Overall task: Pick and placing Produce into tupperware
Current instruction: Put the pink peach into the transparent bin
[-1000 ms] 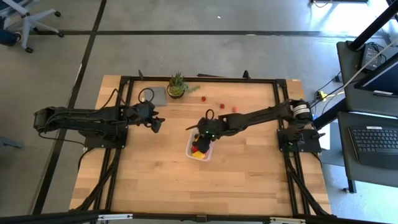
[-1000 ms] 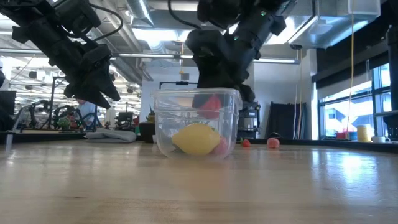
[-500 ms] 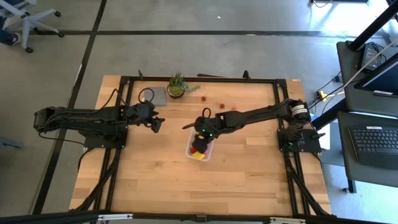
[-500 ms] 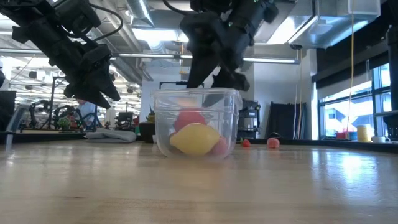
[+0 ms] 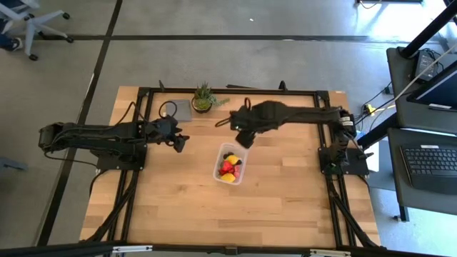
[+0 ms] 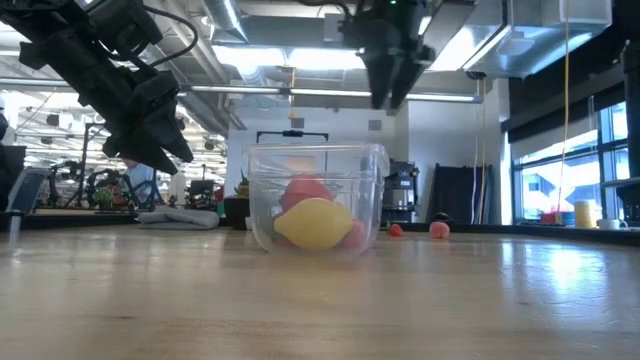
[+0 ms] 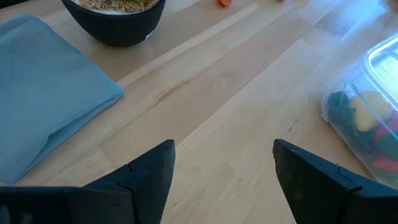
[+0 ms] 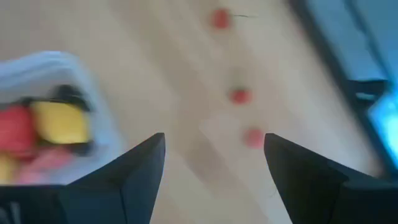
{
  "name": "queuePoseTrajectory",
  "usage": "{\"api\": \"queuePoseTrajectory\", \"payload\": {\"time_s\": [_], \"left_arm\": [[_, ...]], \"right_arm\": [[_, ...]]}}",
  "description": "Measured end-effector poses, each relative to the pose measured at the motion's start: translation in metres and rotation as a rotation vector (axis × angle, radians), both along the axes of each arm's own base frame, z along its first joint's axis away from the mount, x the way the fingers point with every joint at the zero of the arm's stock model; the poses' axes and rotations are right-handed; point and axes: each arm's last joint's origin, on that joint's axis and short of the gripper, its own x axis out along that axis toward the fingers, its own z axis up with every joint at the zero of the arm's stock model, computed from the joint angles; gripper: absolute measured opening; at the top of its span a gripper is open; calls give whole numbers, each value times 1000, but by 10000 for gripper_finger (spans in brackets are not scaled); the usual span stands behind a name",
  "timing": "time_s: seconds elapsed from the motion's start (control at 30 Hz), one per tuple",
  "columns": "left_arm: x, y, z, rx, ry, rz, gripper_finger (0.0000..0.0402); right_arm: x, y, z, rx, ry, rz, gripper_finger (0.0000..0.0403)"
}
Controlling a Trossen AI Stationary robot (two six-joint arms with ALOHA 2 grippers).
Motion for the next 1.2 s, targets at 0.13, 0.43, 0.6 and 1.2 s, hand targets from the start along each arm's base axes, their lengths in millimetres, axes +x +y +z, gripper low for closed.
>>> {"api": "queuePoseTrajectory", "payload": {"time_s": [0.13, 0.43, 0.6, 1.2], "left_arm": [[0, 0, 0, -7, -1, -9, 261], [0, 0, 0, -6, 1, -11, 261], [0, 0, 0, -6, 1, -10, 261], [0, 0, 0, -9, -1, -7, 261]], "right_arm": [[-16, -15, 14, -14, 56, -44, 276], [-63, -58, 15, 17, -13, -208, 276], [-83, -80, -18, 81, -41, -295, 276], [-109, -93, -127, 41, -35, -331, 276]]}}
